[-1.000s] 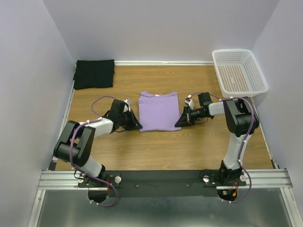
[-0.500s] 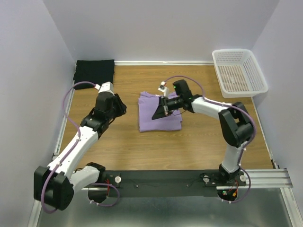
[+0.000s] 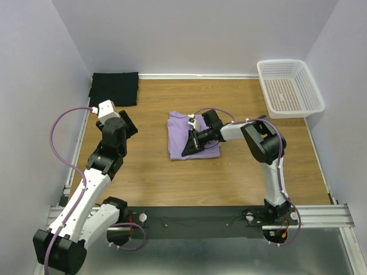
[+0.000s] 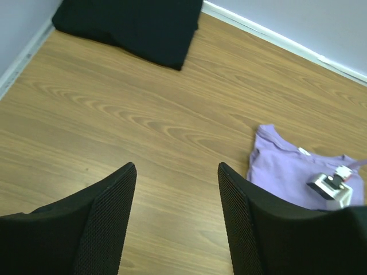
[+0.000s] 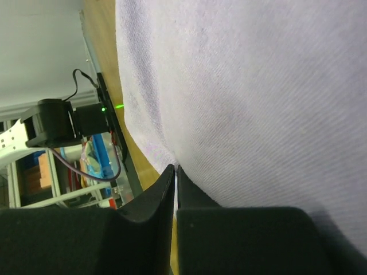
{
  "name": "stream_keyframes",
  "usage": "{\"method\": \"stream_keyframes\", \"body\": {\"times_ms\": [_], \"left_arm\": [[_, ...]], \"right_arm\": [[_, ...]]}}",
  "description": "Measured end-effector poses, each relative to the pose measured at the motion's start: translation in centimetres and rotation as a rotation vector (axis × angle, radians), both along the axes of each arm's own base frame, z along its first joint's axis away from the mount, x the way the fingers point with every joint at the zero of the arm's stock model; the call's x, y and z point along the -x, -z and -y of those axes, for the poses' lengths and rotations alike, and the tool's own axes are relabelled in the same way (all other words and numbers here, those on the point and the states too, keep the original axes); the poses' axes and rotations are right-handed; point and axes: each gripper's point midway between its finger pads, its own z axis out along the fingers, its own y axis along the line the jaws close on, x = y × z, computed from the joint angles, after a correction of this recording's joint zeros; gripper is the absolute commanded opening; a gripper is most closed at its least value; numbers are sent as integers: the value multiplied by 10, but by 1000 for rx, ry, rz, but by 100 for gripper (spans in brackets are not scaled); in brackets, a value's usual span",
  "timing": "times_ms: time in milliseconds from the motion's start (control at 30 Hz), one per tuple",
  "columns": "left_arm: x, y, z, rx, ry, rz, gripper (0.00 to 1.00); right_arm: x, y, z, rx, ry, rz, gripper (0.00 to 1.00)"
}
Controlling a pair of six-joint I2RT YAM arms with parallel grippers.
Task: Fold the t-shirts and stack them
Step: Fold the tshirt
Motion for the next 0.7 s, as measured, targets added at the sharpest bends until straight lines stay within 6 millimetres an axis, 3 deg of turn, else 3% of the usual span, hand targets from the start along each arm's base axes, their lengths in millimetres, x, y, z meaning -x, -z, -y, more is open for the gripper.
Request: {"method": "stream_keyframes", "body": {"times_ms": [133,300,400,533,633,700], "left_arm": [[-1,-1,-10,-10,-39,4,70],[-2,-3,-18,-7,-63,15,70],[-2,-4,-19,-8,-67,17,71],[-2,-4,-19,-8,-68,17,74],[-2,-4,-21,-9,-71,17,74],[-2,-4,-21,-8,-72,18,74]], "right_arm": [[-3,-6,2,15,23,32,12],[-6,-41,2,-7,46,112,12],[-6,-51,3,-23,48,137,12],[6,-35,9,4,43,96,12],[18,-8,16,45,40,35,12],[24,0,17,33,23,-3,12]]}}
